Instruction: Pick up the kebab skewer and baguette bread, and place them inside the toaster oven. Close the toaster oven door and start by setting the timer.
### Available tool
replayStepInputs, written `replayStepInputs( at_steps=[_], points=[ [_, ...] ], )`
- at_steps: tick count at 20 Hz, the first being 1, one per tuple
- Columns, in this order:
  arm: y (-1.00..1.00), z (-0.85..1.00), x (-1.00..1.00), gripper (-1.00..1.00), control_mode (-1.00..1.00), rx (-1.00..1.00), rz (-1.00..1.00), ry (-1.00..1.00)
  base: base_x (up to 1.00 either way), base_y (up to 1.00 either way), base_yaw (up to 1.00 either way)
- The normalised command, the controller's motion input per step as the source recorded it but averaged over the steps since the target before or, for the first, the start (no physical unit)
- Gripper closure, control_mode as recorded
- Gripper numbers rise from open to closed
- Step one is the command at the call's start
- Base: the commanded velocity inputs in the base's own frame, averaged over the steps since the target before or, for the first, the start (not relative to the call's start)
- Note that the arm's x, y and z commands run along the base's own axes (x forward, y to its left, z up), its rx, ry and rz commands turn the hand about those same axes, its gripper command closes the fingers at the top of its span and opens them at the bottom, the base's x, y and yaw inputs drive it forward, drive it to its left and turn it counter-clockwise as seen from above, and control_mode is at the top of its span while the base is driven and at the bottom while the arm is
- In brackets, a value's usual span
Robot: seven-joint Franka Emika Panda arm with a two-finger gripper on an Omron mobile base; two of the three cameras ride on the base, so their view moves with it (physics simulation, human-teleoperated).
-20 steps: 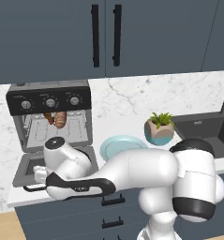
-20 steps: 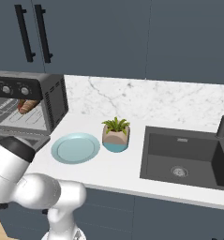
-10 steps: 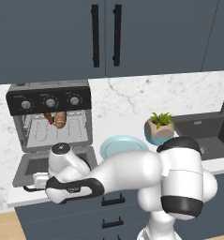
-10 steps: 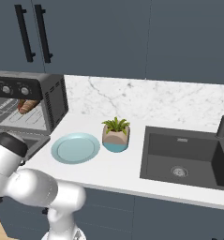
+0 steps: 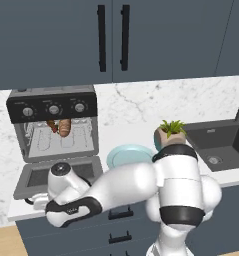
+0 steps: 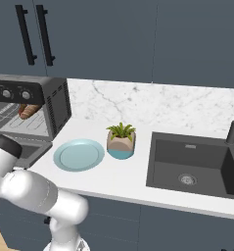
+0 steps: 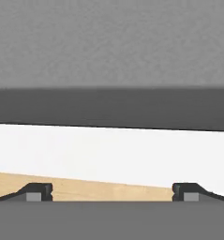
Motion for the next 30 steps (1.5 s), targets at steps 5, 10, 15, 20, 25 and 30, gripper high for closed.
replayStepInputs(
  at_steps=[5, 10, 15, 20, 25, 30],
  points=[
    [0.02, -0.15, 0.11, -1.0, -1.0, -0.04, 0.01, -0.1, 0.0, 0.0, 0.0],
    [0.0, -0.06, 0.26, -1.0, -1.0, -0.03, 0.0, -0.08, 0.0, 0.0, 0.0],
    [0.0, -0.05, 0.11, -1.0, -1.0, -0.01, 0.01, -0.08, 0.0, 0.0, 0.0],
    [-0.02, 0.0, 0.09, -1.0, -1.0, 0.0, 0.01, -0.05, 0.0, 0.0, 0.0],
    [-0.13, -0.23, 0.13, -1.0, -1.0, 0.0, 0.02, -0.01, 0.0, 0.0, 0.0],
    [-0.16, -0.26, 0.16, -1.0, -1.0, 0.0, 0.02, 0.0, 0.0, 0.0, 0.0]
  ],
)
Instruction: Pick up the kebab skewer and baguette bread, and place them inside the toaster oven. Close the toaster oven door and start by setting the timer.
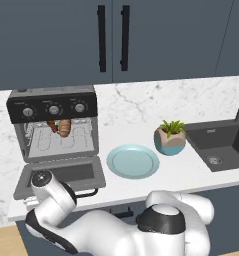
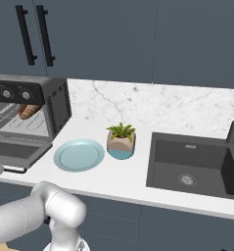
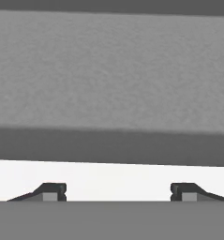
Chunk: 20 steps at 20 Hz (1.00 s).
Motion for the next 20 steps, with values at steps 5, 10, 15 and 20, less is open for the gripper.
replayStepInputs(
  at_steps=[5, 10, 15, 20],
  points=[
    [-0.17, -0.14, 0.33, -1.0, -1.0, 0.0, 0.02, -0.01, 0.0, 0.0, 0.0],
    [-0.24, -0.13, 0.14, -1.0, -1.0, 0.0, 0.01, -0.1, 0.0, 0.0, 0.0],
    [-0.33, -0.03, 0.08, -1.0, -1.0, 0.0, 0.0, -0.1, 0.0, 0.0, 0.0],
    [-0.29, 0.0, 0.25, -1.0, -1.0, 0.0, 0.0, -0.09, 0.0, 0.0, 0.0]
  ],
)
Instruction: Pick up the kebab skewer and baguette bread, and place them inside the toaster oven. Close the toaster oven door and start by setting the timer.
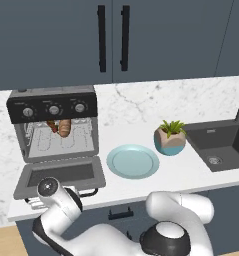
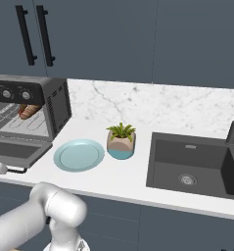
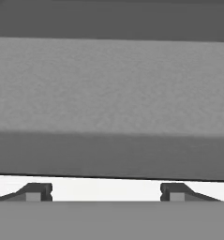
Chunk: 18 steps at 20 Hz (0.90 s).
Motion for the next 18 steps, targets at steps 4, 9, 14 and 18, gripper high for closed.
replayStepInputs(
  at_steps=[4, 9, 14, 18],
  points=[
    [-0.31, 0.01, 0.3, -1.0, -1.0, 0.0, 0.0, -0.09, 0.0, 0.0, 0.0],
    [-0.29, 0.15, 0.36, -1.0, -1.0, 0.0, 0.0, -0.07, 0.0, 0.0, 0.0],
    [-0.32, 0.38, 0.4, -1.0, -1.0, 0.0, 0.0, -0.04, 0.0, 0.0, 0.0],
    [-0.22, 0.56, 0.41, -1.0, -1.0, 0.0, 0.0, -0.01, 0.0, 0.0, 0.0]
  ],
)
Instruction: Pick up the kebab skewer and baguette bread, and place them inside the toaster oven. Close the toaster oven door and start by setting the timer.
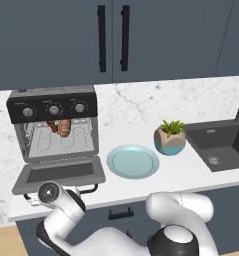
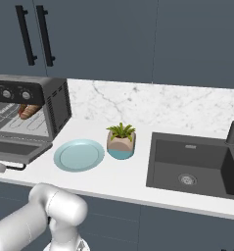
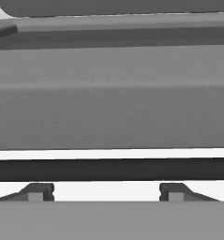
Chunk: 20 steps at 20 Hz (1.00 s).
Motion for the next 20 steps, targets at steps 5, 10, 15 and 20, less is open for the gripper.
replayStepInputs(
  at_steps=[5, 10, 15, 20],
  points=[
    [-0.25, 0.47, 0.48, -1.0, -1.0, 0.0, 0.0, -0.02, 0.0, 0.0, 0.0],
    [-0.28, 0.39, 0.59, -1.0, -1.0, 0.0, 0.0, -0.04, 0.0, 0.0, 0.0],
    [-0.4, 0.27, 0.85, -1.0, -1.0, 0.0, 0.0, -0.09, 0.0, 0.0, 0.0],
    [-0.37, 0.46, 0.92, -1.0, -1.0, 0.02, 0.0, -0.08, 0.0, 0.0, 0.0]
  ],
)
